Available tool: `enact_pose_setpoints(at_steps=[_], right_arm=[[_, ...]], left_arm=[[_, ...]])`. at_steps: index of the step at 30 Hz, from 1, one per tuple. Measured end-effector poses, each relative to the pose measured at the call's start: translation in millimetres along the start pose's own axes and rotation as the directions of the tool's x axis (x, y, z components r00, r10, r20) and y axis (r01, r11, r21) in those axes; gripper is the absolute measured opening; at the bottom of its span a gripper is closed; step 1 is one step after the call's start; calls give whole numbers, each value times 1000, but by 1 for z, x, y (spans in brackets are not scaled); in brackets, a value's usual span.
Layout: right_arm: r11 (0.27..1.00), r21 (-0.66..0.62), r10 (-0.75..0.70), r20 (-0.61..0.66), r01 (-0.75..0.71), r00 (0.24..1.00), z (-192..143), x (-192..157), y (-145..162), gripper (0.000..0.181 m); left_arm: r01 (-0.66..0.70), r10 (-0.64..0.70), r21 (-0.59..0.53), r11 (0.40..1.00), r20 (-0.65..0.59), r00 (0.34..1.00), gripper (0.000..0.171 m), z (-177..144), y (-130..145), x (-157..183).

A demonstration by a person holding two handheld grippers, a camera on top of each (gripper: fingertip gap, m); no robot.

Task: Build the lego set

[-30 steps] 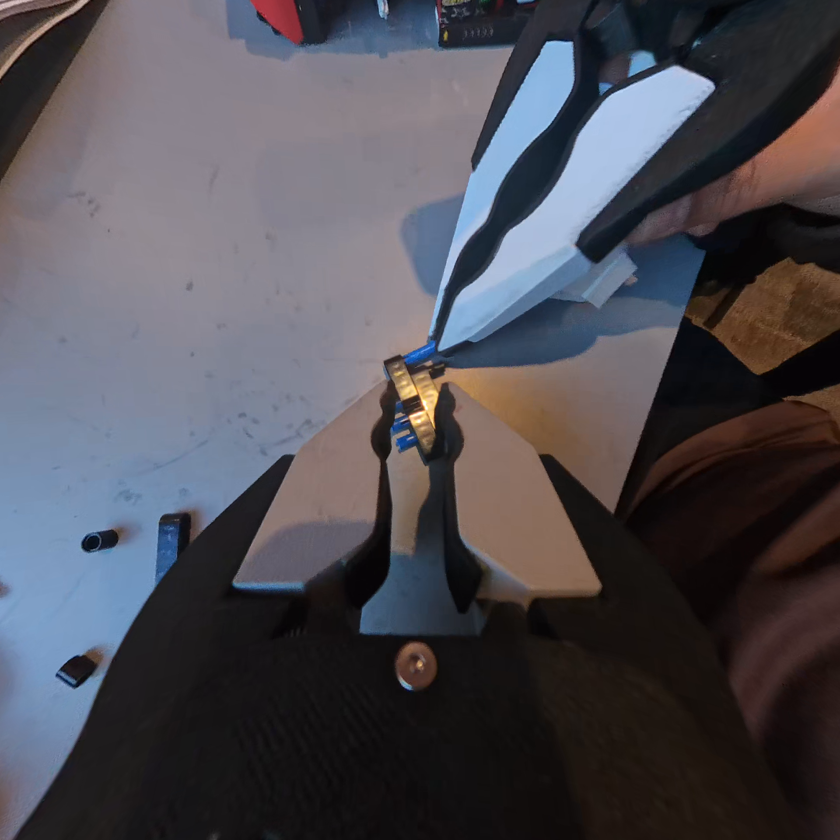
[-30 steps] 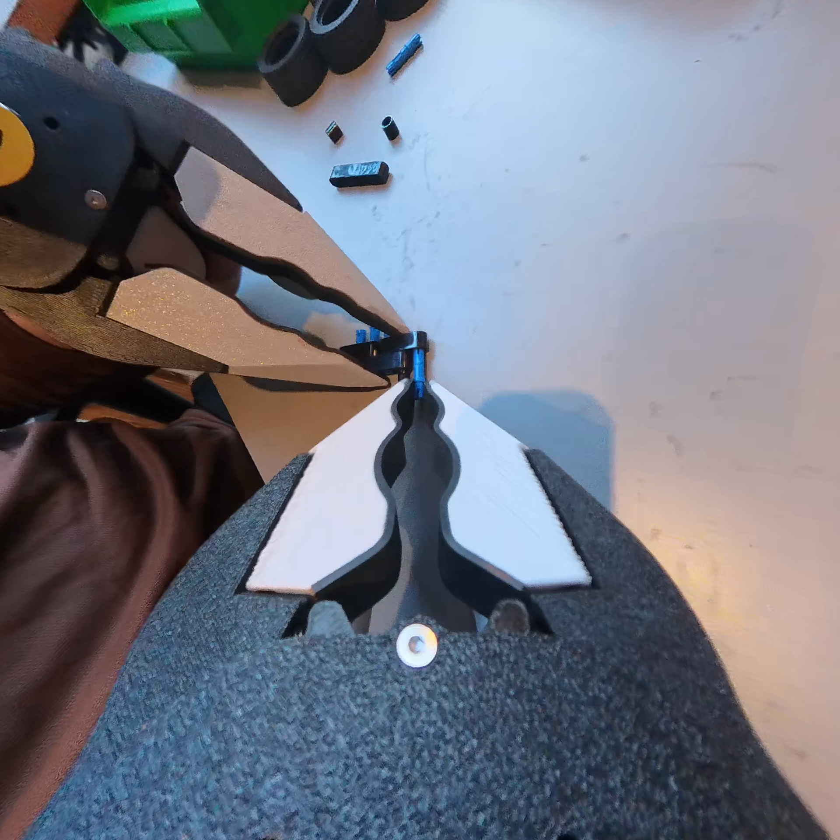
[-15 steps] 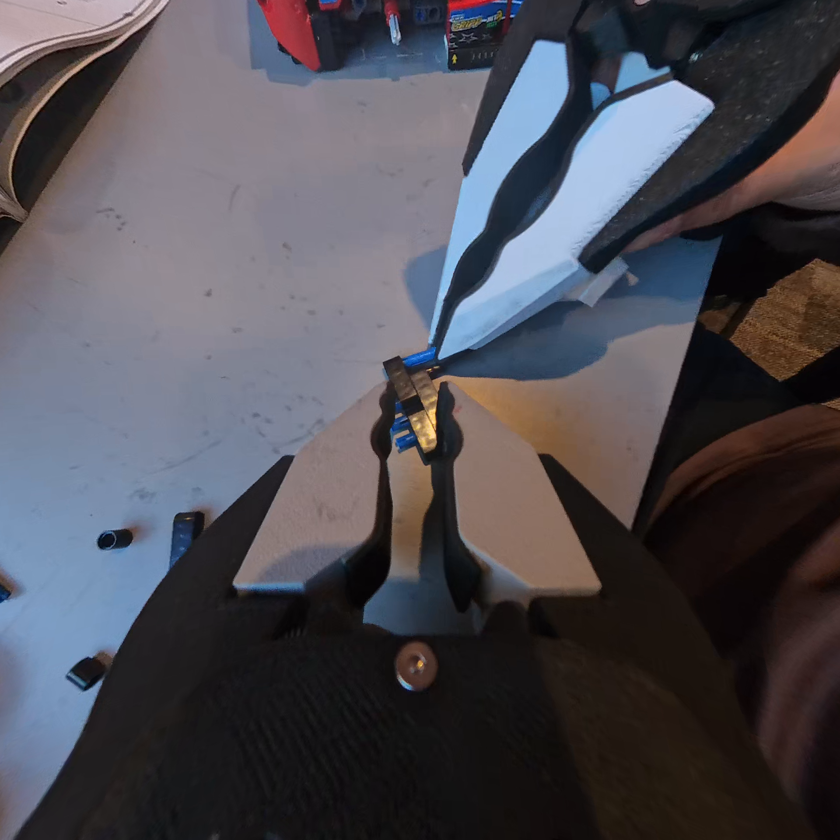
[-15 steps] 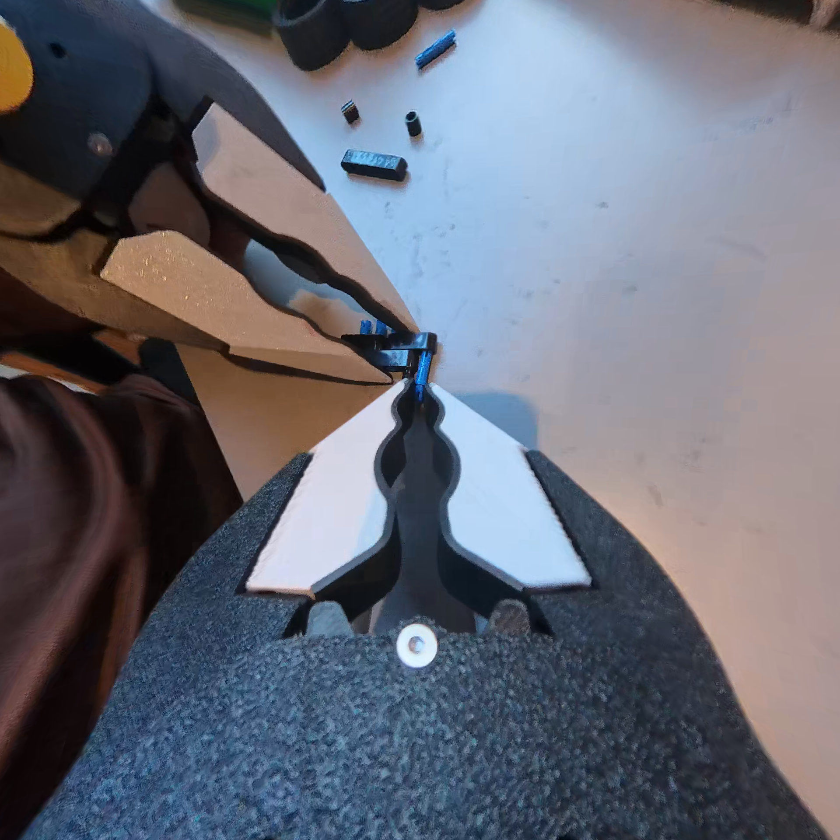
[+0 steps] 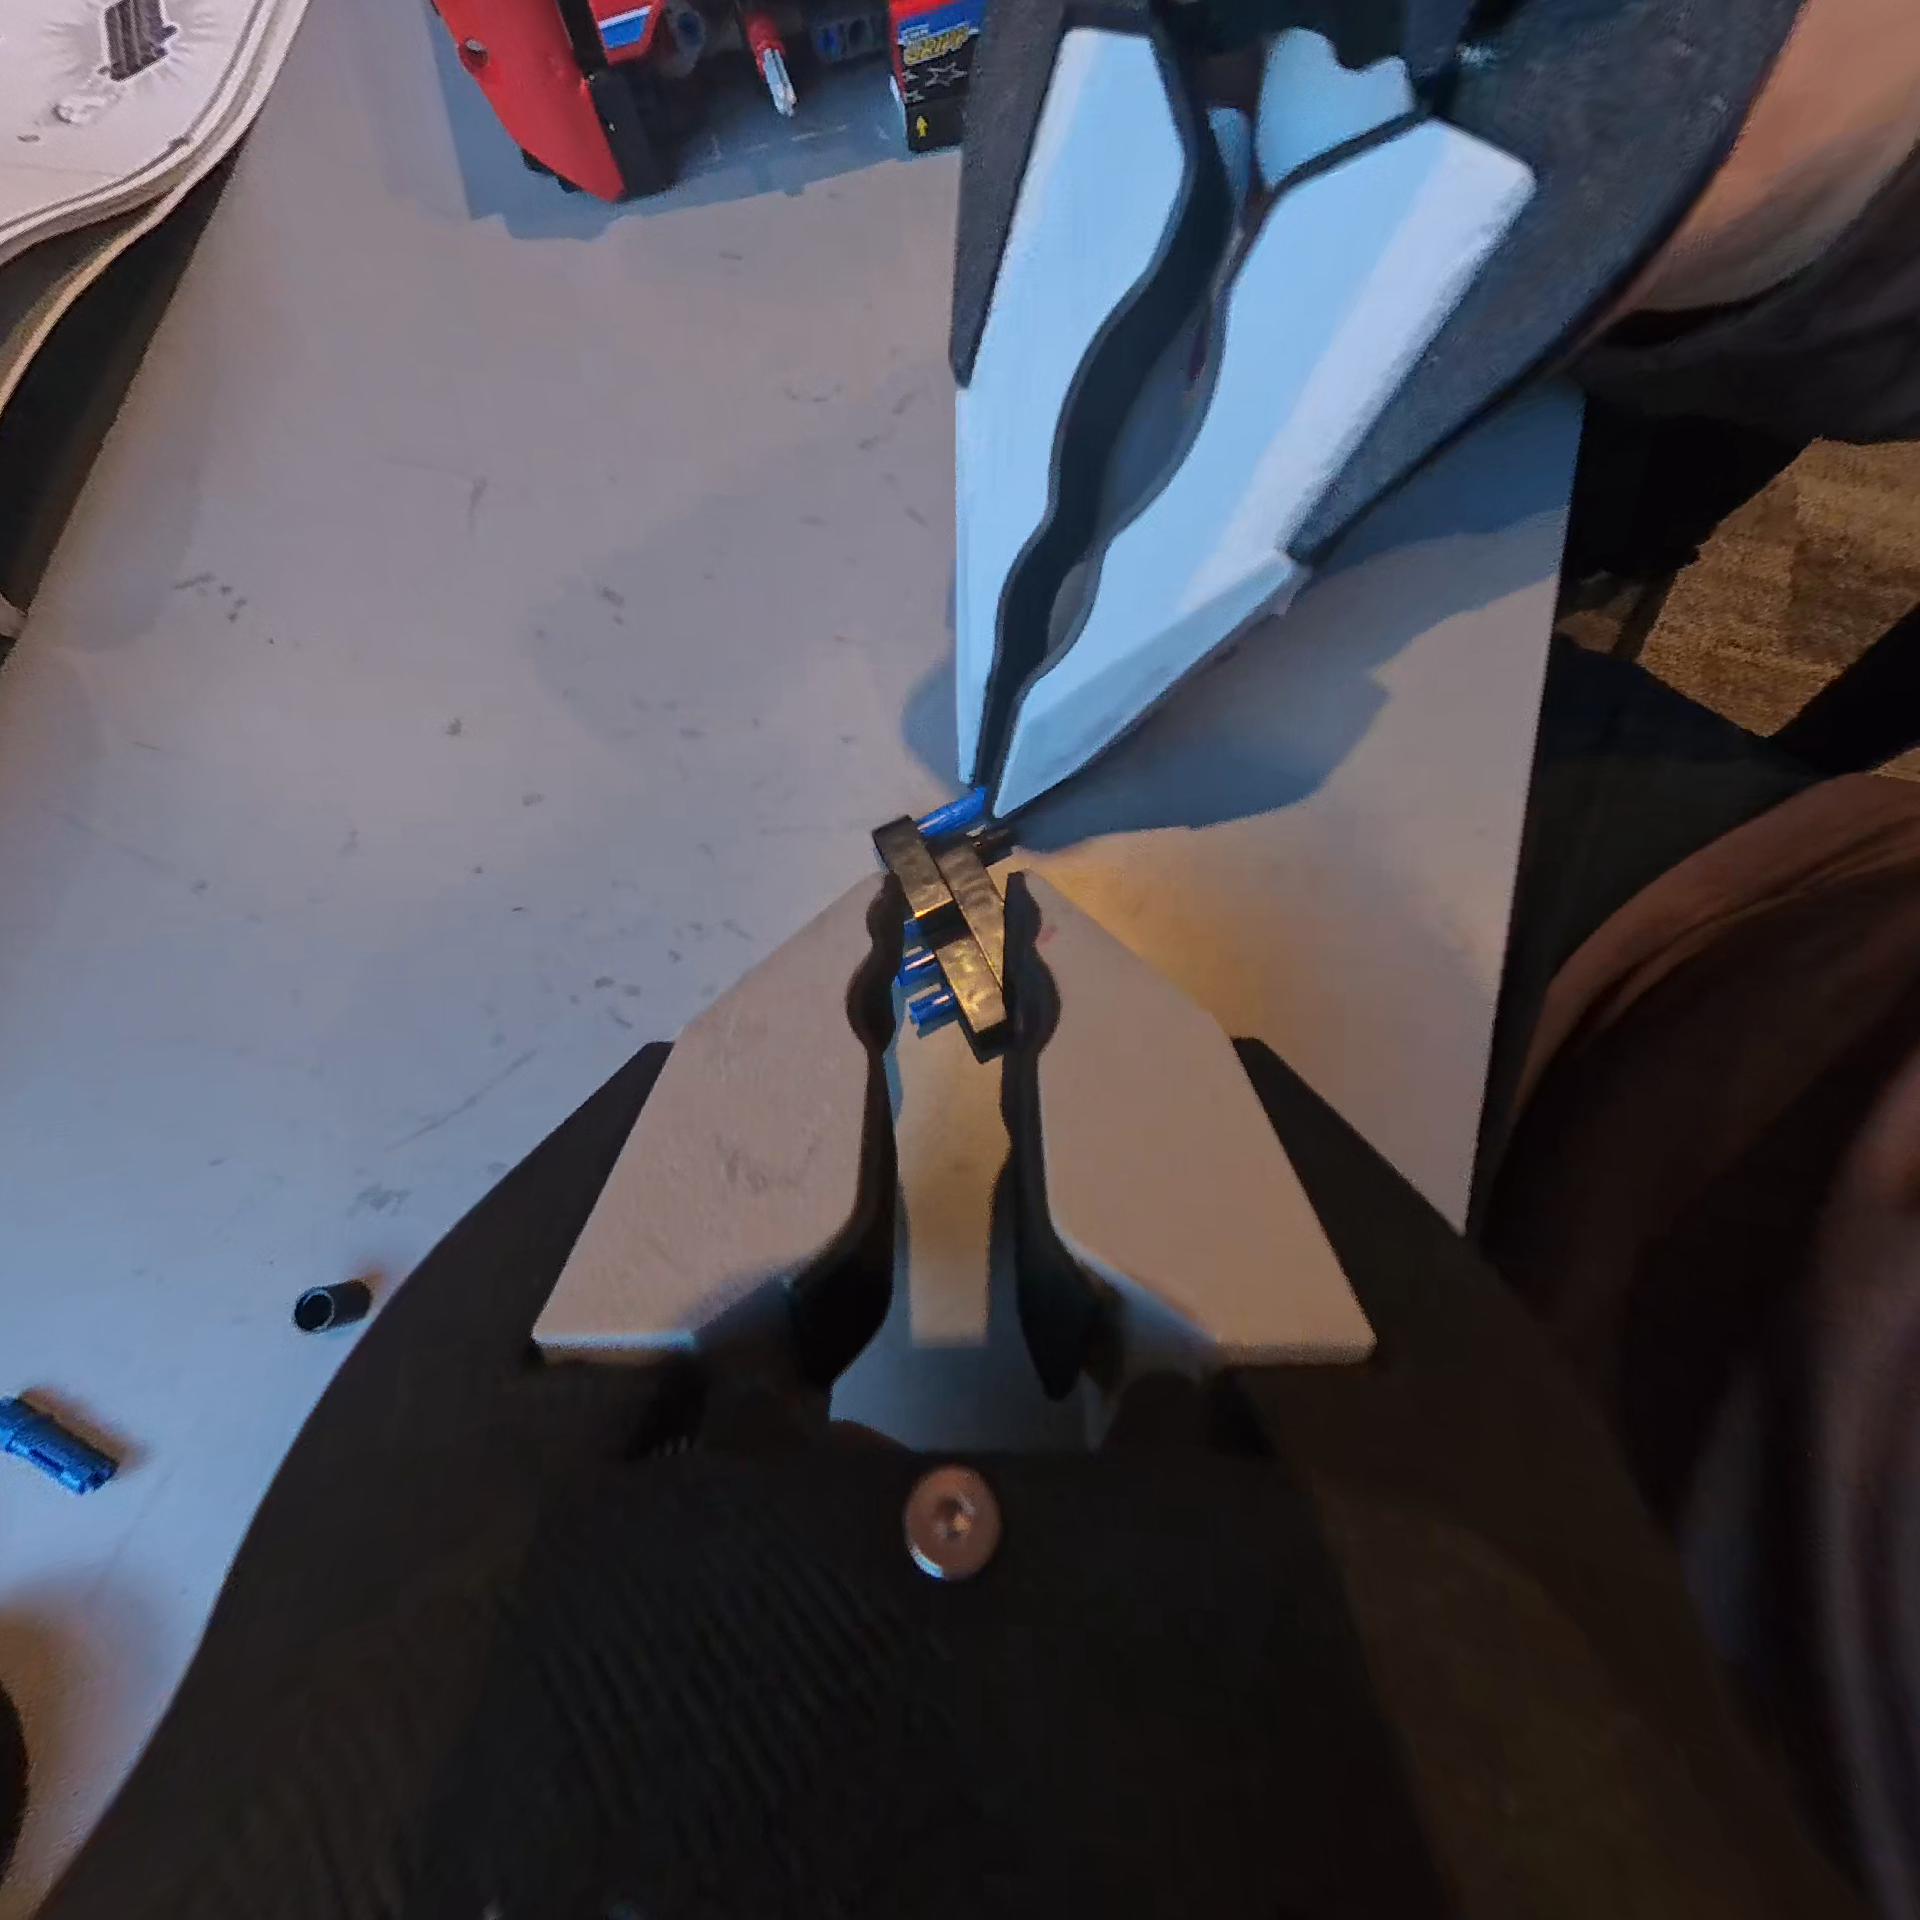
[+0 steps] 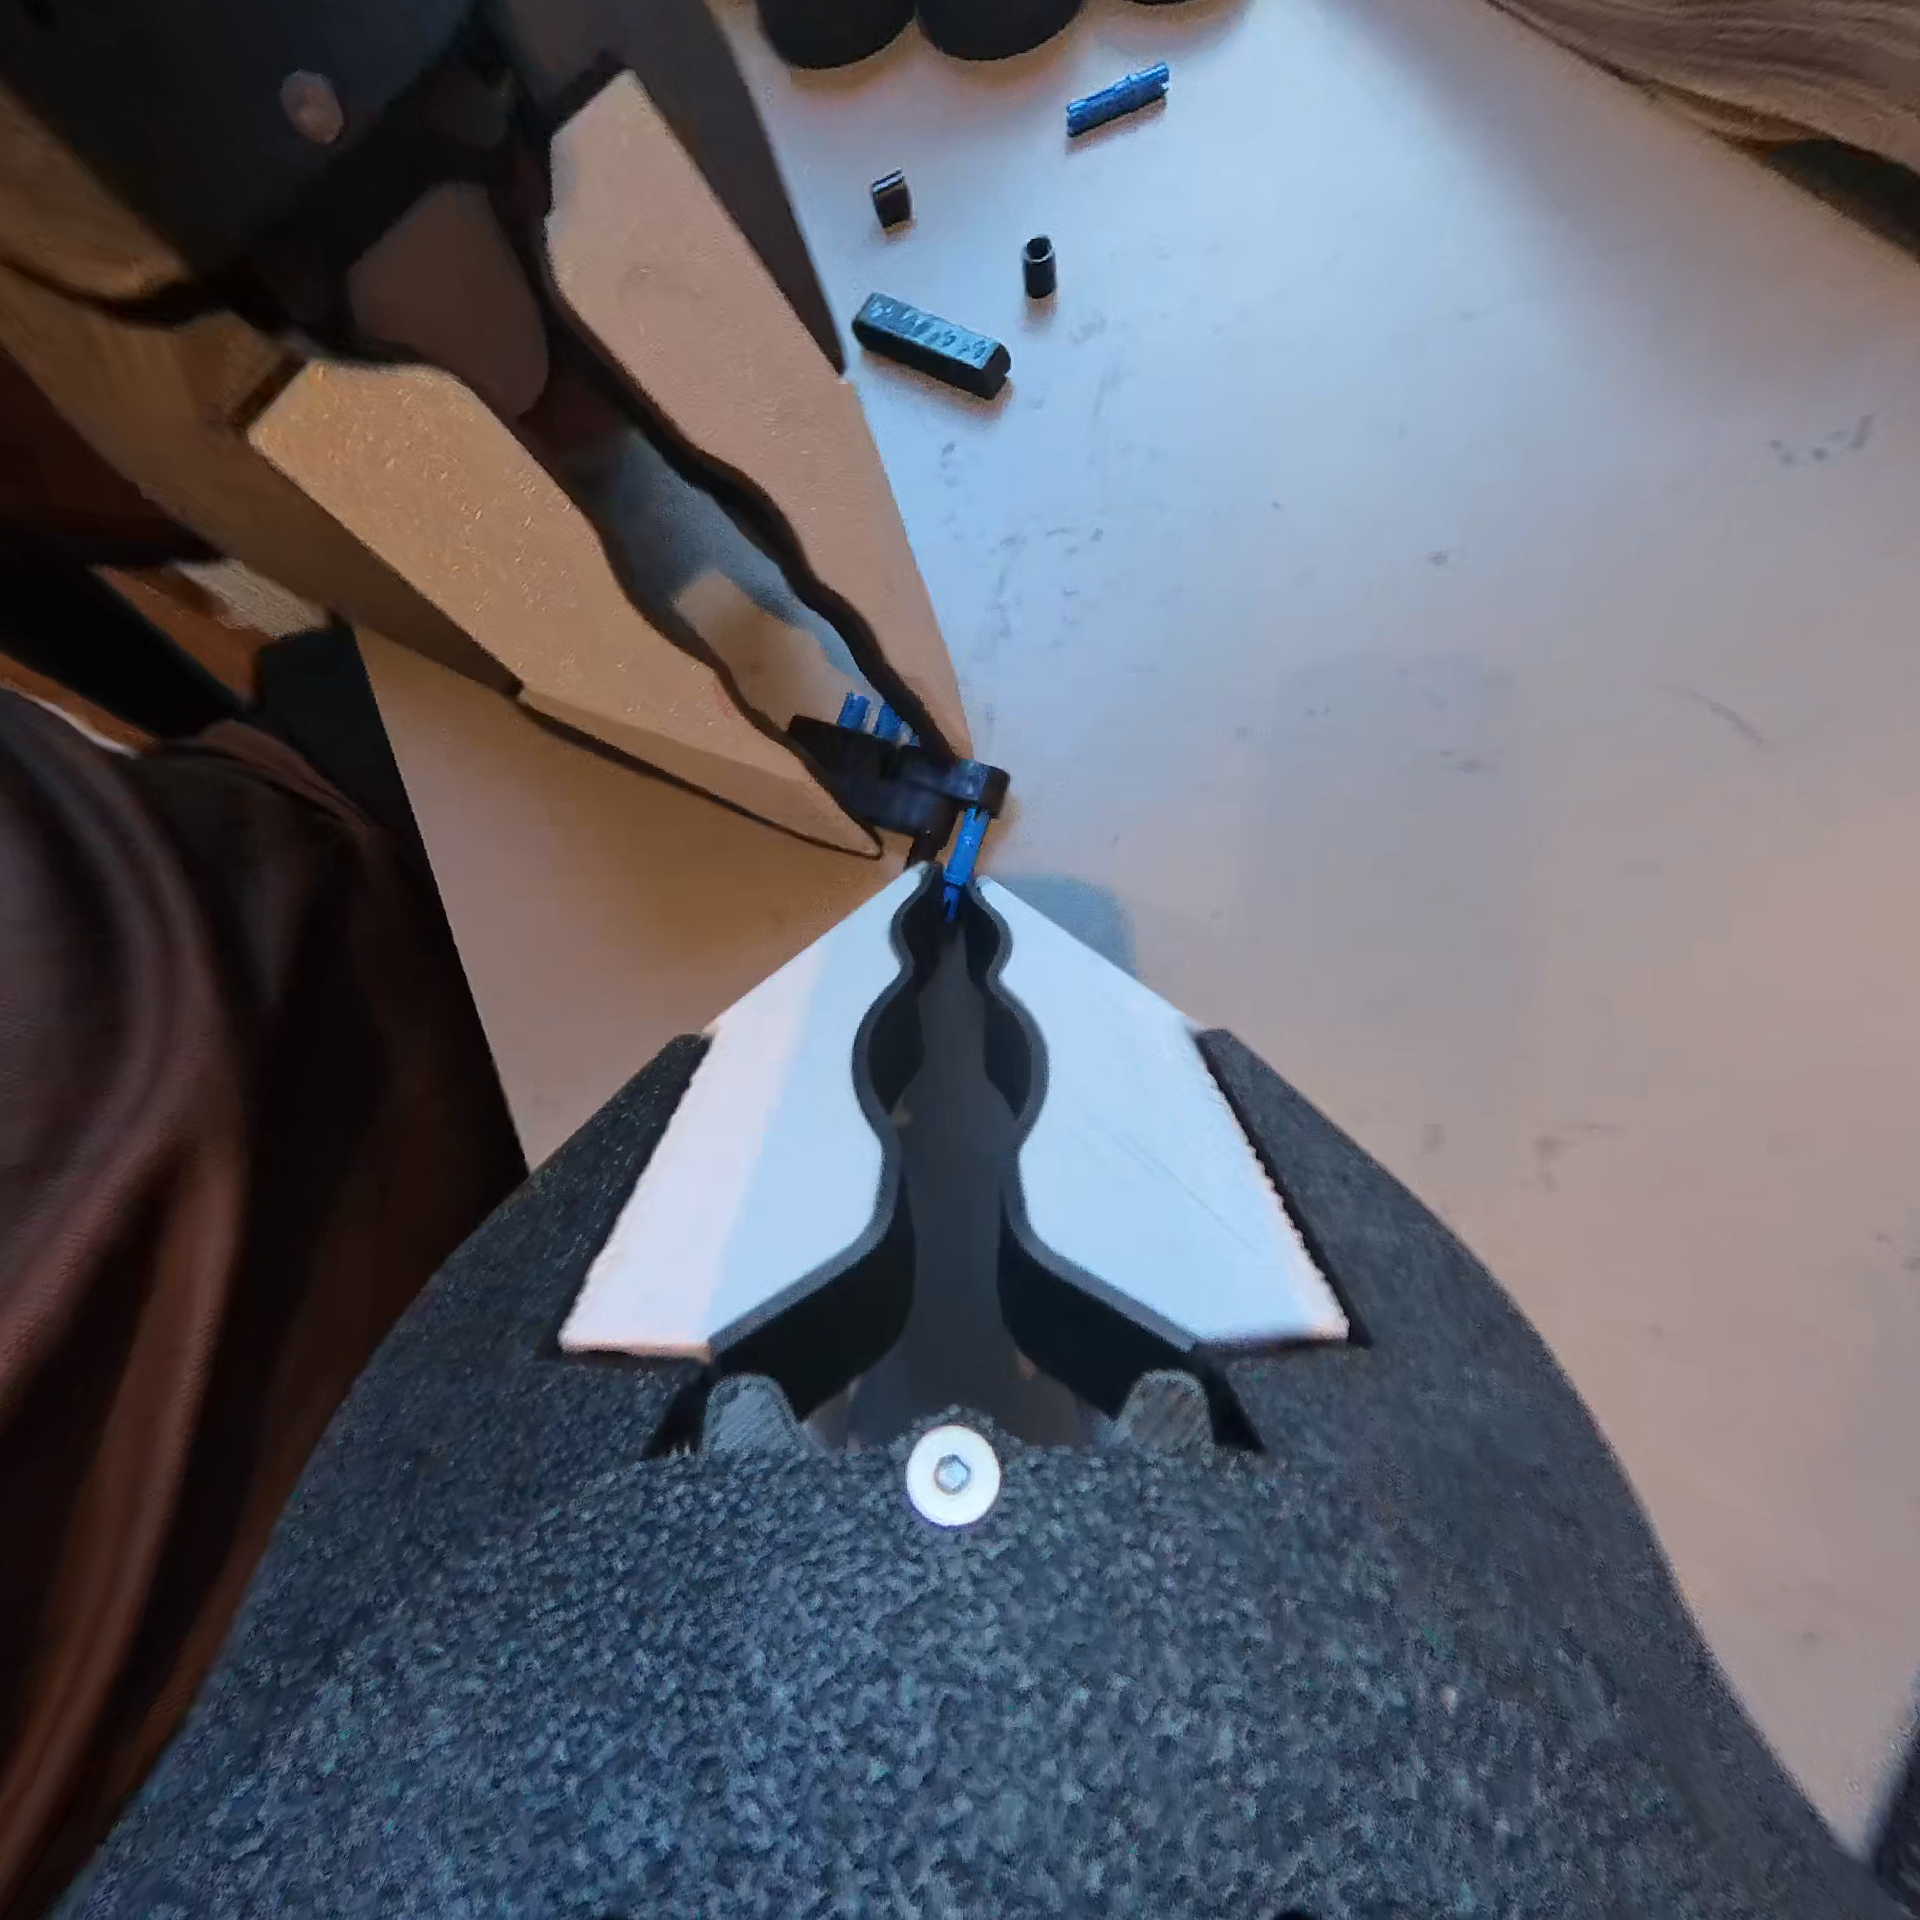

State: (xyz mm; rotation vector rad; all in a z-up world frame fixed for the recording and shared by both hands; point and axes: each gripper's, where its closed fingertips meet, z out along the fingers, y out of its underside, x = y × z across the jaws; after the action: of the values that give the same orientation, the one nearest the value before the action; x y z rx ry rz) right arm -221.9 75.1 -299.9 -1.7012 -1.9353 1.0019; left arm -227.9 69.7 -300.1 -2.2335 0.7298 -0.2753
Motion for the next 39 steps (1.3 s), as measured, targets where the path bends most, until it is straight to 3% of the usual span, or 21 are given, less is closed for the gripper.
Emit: enact_pose_setpoints(at_steps=[4, 7, 10, 13, 16, 29, 35, 39], right_arm=[[955, 11, 292, 134, -296, 947, 2, 1, -3, 2], [930, -2, 361, 198, -368, 911, 3, -1, -4, 2], [937, 1, 339, 221, -348, 914, 4, -5, -7, 2], [978, 9, 206, 121, -208, 971, 5, -4, -7, 2], [987, 0, 160, 70, -160, 985, 6, -3, -6, 2], [997, -56, -49, 150, 58, 988, 4, -22, 1, 2], [998, -55, -14, 126, 21, 992, 3, -16, 0, 2], [998, -40, 58, 120, -54, 991, 6, -16, -2, 2]], left_arm=[[-33, 33, -2, 999, 26, 999, 16, -1, 1, -3], [-36, 36, -2, 999, 36, 999, 16, -1, 1, -4], [-65, 65, 0, 998, 47, 997, 16, -2, 1, -5], [-93, 93, 3, 996, 42, 995, 16, -1, 1, -4], [-81, 81, 8, 997, 22, 997, 17, -2, 1, -4], [-199, 201, 34, 979, -122, 972, 17, -11, 9, 12], [-179, 182, 29, 983, -156, 971, 16, -14, 12, 15], [-65, 65, 10, 998, -129, 989, 17, -10, 9, 6]])
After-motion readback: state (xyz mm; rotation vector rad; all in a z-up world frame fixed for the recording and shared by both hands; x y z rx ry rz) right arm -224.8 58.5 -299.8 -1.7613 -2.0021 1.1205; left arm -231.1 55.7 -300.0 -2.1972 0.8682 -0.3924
